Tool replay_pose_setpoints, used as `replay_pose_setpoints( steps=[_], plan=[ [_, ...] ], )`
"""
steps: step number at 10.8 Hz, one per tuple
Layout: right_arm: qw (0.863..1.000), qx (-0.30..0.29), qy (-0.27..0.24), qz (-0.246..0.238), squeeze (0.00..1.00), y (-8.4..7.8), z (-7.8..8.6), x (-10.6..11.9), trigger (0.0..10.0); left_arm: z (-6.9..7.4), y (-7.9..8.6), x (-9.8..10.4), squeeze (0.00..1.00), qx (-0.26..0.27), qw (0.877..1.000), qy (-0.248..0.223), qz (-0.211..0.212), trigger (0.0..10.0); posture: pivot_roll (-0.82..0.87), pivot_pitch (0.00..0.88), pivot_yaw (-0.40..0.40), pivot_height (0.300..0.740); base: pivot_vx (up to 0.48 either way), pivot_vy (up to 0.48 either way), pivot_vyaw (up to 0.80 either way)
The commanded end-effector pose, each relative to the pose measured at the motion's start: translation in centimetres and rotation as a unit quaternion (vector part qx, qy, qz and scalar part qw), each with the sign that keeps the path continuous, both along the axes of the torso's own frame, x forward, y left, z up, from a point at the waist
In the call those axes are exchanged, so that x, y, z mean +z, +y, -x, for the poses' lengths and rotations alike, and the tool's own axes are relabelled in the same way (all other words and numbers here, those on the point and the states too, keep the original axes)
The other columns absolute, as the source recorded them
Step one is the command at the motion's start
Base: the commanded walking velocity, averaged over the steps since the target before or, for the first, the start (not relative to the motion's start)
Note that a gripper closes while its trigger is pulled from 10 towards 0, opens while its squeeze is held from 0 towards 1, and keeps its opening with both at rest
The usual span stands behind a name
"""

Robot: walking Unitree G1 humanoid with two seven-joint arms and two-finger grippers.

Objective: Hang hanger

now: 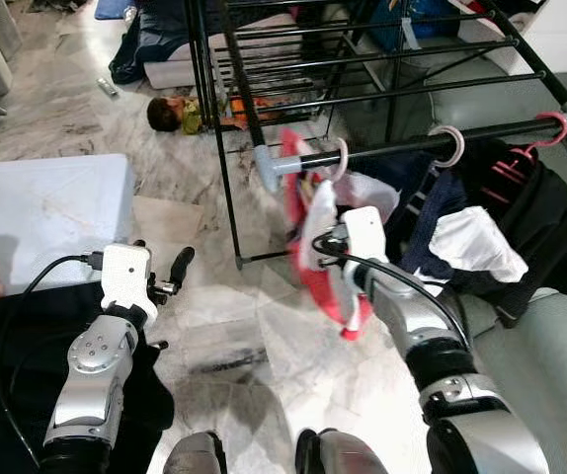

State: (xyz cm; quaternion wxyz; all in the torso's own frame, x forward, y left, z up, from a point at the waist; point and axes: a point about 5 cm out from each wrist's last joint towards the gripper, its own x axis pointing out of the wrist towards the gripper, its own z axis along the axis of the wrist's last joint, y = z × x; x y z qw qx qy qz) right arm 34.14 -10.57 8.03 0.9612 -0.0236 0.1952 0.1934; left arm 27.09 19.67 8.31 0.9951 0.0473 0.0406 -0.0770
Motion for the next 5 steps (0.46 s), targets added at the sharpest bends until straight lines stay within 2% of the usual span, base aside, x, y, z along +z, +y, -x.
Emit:
replay_pose_setpoints(
  steps=[1,3,5],
  plan=[
    [1.0,0.028,0.003,0.008,0.0,1.02,-0.05,0.05,10.0,-0.1,0.06,0.37,0.0,0.001,1.0,-0.004,-0.007,10.0,0.01,0.126,-0.028,0.74,0.0,0.0,0.0],
    [0.998,0.053,-0.003,0.017,0.0,1.75,0.28,-0.03,10.0,-0.09,-0.05,0.3,0.0,0.003,1.0,-0.004,-0.006,10.0,0.0,0.124,-0.033,0.74,0.0,0.0,0.0],
    [0.998,0.05,0.001,0.025,0.0,1.53,0.39,-0.4,10.0,-0.1,-0.23,0.14,0.0,0.003,1.0,-0.003,-0.006,10.0,0.0,0.117,-0.034,0.74,0.0,0.0,0.0]
  ],
)
